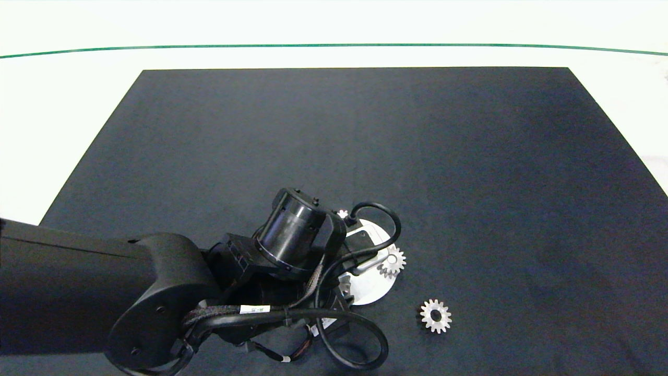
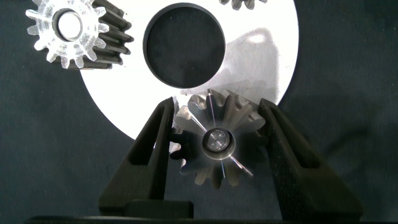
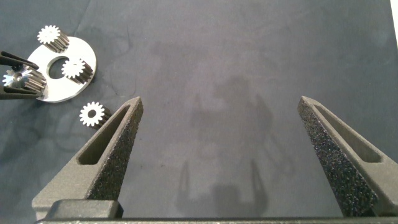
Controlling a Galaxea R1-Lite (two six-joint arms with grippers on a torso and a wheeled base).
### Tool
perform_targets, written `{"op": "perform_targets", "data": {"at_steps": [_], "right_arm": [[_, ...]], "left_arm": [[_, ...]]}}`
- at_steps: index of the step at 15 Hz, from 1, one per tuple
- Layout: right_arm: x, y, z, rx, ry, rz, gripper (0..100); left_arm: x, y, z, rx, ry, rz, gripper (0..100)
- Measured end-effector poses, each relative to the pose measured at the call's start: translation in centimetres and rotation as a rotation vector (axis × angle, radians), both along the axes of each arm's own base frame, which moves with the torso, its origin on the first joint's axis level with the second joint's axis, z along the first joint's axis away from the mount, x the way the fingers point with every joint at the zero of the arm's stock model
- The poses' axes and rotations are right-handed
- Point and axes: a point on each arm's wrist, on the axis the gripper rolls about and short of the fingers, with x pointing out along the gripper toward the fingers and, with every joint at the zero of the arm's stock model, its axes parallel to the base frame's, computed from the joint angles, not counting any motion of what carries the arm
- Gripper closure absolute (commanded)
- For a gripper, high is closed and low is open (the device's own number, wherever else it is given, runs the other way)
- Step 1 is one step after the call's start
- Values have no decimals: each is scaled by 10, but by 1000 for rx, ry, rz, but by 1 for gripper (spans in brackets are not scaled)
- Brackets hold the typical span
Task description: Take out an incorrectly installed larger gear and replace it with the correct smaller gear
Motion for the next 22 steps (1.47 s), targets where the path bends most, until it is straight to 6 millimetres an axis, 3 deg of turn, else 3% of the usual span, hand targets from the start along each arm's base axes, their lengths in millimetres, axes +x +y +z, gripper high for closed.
{"op": "perform_targets", "data": {"at_steps": [8,15,22], "right_arm": [[0,0,0,0,0,0,0],[0,0,1,0,-2,0,0],[0,0,2,-1,-7,-1,0]], "left_arm": [[0,1,2,35,31,1,63],[-2,1,25,40,45,4,63],[-6,2,34,20,26,-2,63]]}}
